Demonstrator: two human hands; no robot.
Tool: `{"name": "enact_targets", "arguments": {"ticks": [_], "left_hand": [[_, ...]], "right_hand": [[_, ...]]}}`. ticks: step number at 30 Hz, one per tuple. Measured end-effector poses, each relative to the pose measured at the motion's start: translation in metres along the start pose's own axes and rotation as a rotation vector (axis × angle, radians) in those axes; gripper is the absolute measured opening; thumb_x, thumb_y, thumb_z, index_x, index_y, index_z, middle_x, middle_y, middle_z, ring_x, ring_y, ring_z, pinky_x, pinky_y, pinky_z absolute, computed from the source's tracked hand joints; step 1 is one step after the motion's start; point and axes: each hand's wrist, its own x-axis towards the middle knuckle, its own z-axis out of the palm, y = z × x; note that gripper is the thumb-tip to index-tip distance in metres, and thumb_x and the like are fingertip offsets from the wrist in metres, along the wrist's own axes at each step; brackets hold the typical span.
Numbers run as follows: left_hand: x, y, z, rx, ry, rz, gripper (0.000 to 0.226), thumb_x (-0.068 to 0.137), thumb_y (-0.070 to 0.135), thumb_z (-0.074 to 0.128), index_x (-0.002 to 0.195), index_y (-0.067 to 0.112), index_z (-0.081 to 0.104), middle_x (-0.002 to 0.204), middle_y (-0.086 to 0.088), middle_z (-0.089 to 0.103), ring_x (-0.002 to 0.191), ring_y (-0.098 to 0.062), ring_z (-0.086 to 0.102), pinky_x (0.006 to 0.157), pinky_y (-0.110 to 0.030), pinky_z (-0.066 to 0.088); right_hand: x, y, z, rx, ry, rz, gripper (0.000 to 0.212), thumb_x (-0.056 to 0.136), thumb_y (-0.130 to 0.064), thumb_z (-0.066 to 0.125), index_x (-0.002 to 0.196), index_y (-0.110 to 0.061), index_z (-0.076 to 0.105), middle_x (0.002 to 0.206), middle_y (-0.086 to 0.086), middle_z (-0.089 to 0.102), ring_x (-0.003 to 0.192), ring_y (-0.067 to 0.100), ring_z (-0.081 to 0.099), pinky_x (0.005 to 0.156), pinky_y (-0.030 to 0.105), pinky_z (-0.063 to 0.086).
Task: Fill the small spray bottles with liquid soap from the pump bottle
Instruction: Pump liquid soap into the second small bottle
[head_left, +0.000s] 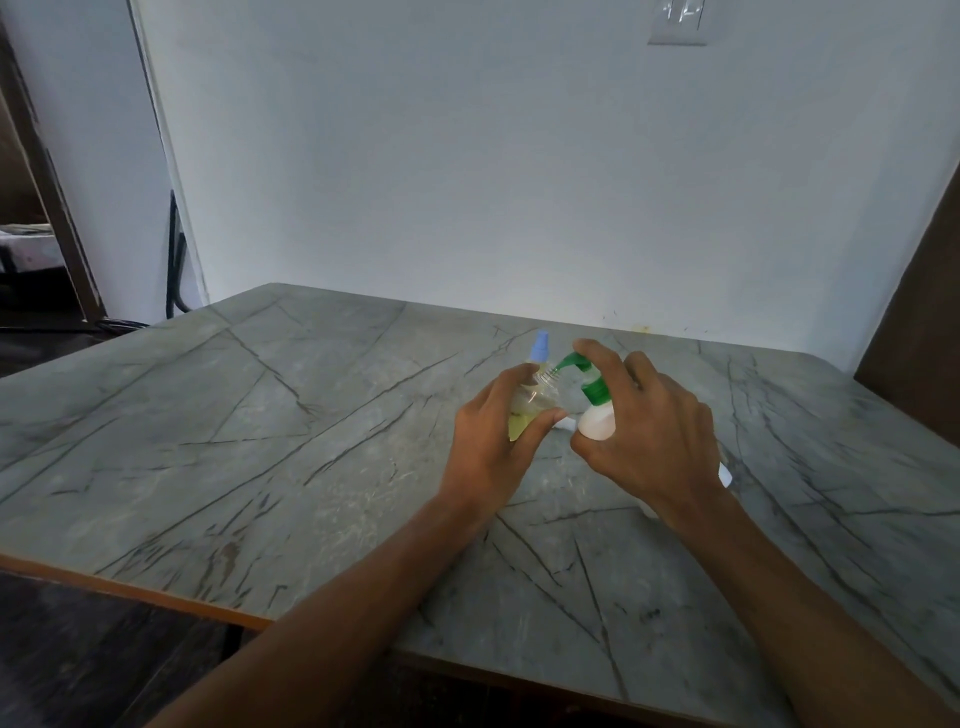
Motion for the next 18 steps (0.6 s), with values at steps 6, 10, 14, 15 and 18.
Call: {"name": "enact_targets", "arguments": {"ticks": [6, 10, 14, 15, 18], "left_hand": [[0.0018, 0.0011, -0.0007, 0.006, 0.004, -0.021, 0.05, 0.083, 0.037, 0.071, 0.125, 0.014, 0.055, 0.115, -0.001, 0.066, 0.092, 0.0, 0.053, 0.075, 0.004, 0.037], [0.0016, 0.0002, -0.0005, 0.004, -0.007, -0.039, 0.051, 0.083, 0.038, 0.071, 0.126, 0.016, 0.054, 0.117, 0.0, 0.065, 0.094, -0.002, 0.054, 0.074, 0.003, 0.038], [0.0018, 0.0003, -0.0005, 0.004, -0.004, -0.05, 0.051, 0.083, 0.037, 0.071, 0.127, 0.016, 0.054, 0.118, -0.001, 0.065, 0.095, -0.003, 0.054, 0.075, 0.004, 0.038], [0.0018, 0.0003, -0.0004, 0.006, -0.001, -0.045, 0.051, 0.083, 0.036, 0.071, 0.126, 0.015, 0.054, 0.117, -0.001, 0.065, 0.094, -0.003, 0.054, 0.075, 0.004, 0.037], [0.0017, 0.0003, -0.0005, 0.011, 0.005, -0.033, 0.05, 0.083, 0.034, 0.072, 0.125, 0.013, 0.055, 0.115, -0.002, 0.066, 0.092, -0.002, 0.053, 0.075, 0.005, 0.036]], "right_hand": [[-0.0019, 0.0021, 0.0004, 0.002, 0.027, -0.029, 0.108, 0.064, -0.047, 0.08, 0.151, -0.039, 0.017, 0.091, 0.003, 0.056, 0.064, 0.019, 0.053, 0.048, 0.033, 0.052], [-0.002, 0.0019, 0.0008, -0.012, 0.022, -0.036, 0.11, 0.064, -0.047, 0.08, 0.152, -0.042, 0.014, 0.09, 0.004, 0.056, 0.064, 0.02, 0.053, 0.047, 0.033, 0.052], [-0.0016, 0.002, 0.0012, 0.0, 0.004, -0.034, 0.102, 0.062, -0.046, 0.082, 0.147, -0.038, 0.026, 0.093, 0.005, 0.057, 0.068, 0.022, 0.056, 0.05, 0.034, 0.053], [-0.0013, 0.0017, 0.0009, -0.003, 0.002, -0.03, 0.1, 0.062, -0.046, 0.082, 0.145, -0.037, 0.029, 0.093, 0.005, 0.057, 0.068, 0.022, 0.056, 0.05, 0.034, 0.053], [-0.0005, 0.0005, 0.0005, -0.015, 0.005, -0.025, 0.095, 0.061, -0.046, 0.081, 0.143, -0.035, 0.033, 0.093, 0.004, 0.058, 0.066, 0.022, 0.056, 0.05, 0.034, 0.052]]}}
